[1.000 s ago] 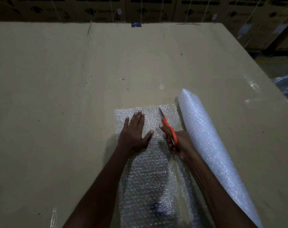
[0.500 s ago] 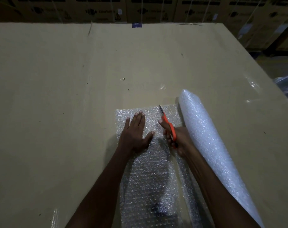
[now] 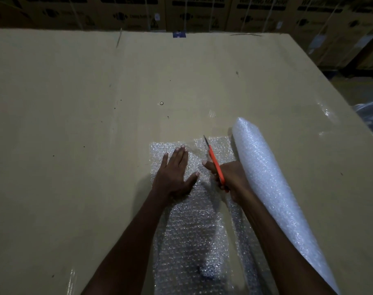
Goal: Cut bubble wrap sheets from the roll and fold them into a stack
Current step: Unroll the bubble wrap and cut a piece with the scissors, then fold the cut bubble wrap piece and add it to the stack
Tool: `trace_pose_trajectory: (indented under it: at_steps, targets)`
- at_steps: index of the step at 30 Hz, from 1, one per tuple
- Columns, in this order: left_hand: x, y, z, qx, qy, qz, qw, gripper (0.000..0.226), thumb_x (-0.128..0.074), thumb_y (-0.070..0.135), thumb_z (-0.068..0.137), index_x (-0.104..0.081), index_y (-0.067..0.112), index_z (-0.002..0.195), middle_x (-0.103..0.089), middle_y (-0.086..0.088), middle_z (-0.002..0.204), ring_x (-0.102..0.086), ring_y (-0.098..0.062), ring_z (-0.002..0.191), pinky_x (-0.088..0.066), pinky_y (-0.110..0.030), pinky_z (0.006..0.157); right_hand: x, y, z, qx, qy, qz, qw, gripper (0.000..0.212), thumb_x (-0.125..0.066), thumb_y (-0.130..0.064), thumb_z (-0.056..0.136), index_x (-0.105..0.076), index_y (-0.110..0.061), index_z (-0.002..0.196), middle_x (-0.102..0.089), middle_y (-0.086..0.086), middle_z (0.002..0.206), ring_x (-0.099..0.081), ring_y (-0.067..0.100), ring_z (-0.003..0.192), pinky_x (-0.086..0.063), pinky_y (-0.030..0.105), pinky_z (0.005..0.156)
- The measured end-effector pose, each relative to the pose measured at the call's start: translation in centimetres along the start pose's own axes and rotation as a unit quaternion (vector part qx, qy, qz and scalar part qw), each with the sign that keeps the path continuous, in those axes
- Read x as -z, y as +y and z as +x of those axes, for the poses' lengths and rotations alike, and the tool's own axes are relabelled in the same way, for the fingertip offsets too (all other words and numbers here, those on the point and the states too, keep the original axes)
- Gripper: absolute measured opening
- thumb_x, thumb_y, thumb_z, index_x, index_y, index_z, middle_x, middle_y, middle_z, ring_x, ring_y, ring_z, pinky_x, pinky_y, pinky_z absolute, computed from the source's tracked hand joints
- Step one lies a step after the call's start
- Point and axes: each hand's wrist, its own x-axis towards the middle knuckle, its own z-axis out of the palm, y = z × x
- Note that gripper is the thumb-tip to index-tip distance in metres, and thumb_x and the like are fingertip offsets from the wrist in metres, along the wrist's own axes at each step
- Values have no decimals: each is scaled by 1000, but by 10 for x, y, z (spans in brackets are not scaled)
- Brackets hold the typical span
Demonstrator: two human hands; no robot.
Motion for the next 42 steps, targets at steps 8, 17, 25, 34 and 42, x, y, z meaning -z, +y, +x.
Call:
trace_pose_trajectory:
  at_steps: [8,17,25,34,42]
  targets:
    - [25,-37,-27,22,-58,0,998,93,-17,71,92,-21,7,158,-13,-9,167,-10,-24,154,-9,-56,122,13,21,-38,0,-88,-12,996,37,-90,-34,73,-77,-1,83,-71,27,77,-64,29,66,-59,50,70]
    - [79,-41,-35,24,-40,76,996,86,-10,67,90,-52,10,138,-53,-8,146,-46,-22,137,-16,-51,119,-5,47,-70,151,28,-315,937,34,-67,-40,86,-73,-7,81,-69,11,70,-64,26,68,-38,34,61]
    - [52,18,-122,58,73,-25,995,60,-38,54,103,-54,11,141,-52,-8,148,-43,-25,141,-26,-51,118,-42,59,-89,192,116,-451,864,41,-46,-34,106,-71,-2,106,-69,18,102,-67,36,91,-47,36,75]
    - [19,37,-199,52,20,1,998,77,-32,62,101,-45,2,147,-35,-16,158,-35,-31,146,-26,-56,115,-44,88,-110,265,109,-474,832,30,-47,-18,106,-58,0,128,-60,18,118,-62,31,100,-53,39,79]
    - [62,13,-199,108,-104,31,988,104,14,79,83,-9,14,160,4,-3,167,3,-21,155,7,-44,121,-30,115,-123,395,64,-426,811,35,-59,-18,97,-59,0,127,-63,23,121,-62,40,107,-57,46,84]
